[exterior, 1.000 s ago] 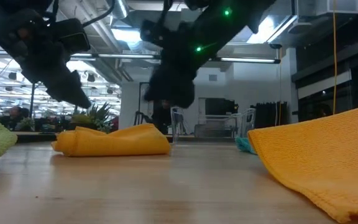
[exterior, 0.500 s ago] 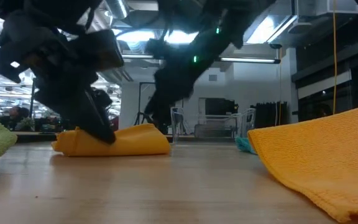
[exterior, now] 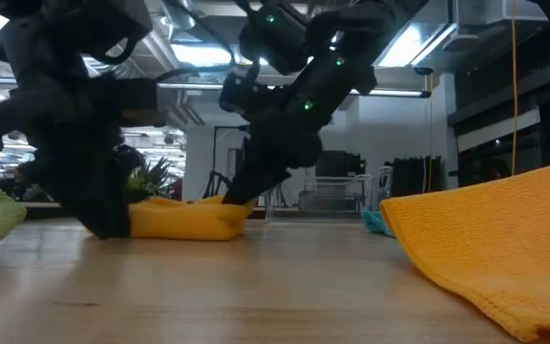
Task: Fold microfiber towels
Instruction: Fold the top orange towel on the table
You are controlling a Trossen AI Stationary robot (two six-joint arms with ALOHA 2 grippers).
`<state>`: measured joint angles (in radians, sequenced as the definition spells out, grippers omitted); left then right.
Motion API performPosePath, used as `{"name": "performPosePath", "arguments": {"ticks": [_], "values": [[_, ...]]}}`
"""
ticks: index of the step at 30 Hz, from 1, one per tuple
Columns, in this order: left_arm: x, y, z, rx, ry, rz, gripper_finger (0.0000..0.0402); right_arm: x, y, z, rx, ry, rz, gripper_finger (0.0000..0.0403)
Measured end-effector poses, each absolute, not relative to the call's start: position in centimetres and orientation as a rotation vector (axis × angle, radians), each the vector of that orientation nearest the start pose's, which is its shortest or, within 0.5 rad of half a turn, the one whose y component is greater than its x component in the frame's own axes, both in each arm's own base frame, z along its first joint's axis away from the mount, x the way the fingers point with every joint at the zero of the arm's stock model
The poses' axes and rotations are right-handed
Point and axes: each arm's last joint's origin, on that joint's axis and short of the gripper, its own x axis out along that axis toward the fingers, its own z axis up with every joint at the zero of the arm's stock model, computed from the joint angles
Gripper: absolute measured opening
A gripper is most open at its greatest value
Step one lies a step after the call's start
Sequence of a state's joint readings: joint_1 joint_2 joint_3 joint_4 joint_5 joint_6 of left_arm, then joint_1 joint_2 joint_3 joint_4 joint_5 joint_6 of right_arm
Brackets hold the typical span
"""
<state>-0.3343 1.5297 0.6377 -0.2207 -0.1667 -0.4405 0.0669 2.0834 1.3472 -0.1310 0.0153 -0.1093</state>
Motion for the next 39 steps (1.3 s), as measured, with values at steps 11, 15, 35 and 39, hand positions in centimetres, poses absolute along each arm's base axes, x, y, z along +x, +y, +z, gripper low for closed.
{"name": "performPosePath", "arguments": {"ticks": [11,15,35,39], "values": [[24.5,-3.9,13.3,0.113,1.075,0.17,0.0155,43.3,6.5,13.8,-0.099,0.83,0.151,0.0171],[24.8,-2.3,13.3,0.167,1.084,0.185,0.0155,43.1,7.1,13.7,-0.076,0.843,0.048,0.0171],[24.4,-4.4,13.7,0.062,1.063,0.146,0.0155,40.4,1.8,15.7,-0.297,0.974,-0.392,0.0171],[24.7,-5.4,13.9,0.037,1.017,0.074,0.0155,39.4,0.4,13.5,-0.235,0.987,-0.349,0.0171]]}}
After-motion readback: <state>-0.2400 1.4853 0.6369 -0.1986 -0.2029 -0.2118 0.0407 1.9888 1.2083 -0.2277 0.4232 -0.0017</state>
